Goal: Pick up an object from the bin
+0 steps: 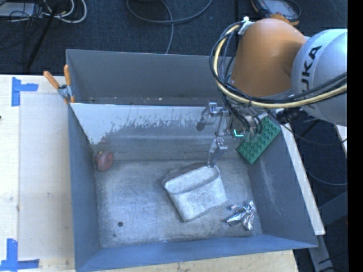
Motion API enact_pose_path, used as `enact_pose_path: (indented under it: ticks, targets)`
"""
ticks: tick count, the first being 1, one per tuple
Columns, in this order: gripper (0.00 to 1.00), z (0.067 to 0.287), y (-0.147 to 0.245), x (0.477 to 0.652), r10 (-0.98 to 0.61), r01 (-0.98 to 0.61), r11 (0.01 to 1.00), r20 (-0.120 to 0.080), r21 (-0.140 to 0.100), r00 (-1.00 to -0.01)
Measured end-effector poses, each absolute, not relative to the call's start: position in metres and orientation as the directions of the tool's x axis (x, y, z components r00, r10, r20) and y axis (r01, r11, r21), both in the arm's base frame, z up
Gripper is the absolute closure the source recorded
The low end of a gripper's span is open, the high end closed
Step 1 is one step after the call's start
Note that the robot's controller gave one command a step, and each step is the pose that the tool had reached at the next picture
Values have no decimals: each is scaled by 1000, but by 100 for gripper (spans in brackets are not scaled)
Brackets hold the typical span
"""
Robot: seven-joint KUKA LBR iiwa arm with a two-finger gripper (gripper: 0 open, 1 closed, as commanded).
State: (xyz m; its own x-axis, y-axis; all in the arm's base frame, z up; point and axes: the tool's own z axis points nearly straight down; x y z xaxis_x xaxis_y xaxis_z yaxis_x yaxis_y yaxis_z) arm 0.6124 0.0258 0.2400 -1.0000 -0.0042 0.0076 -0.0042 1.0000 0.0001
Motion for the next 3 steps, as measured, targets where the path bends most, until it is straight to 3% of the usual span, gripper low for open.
enact_pose_path:
  ticks: [1,2,3]
  targets:
    - [0,89,28,613,124,124,992,7,0,-992]
    - [0,77,40,616,51,51,999,3,-9,-999]
    - [100,84,41,621,53,53,999,-16,-4,-998]
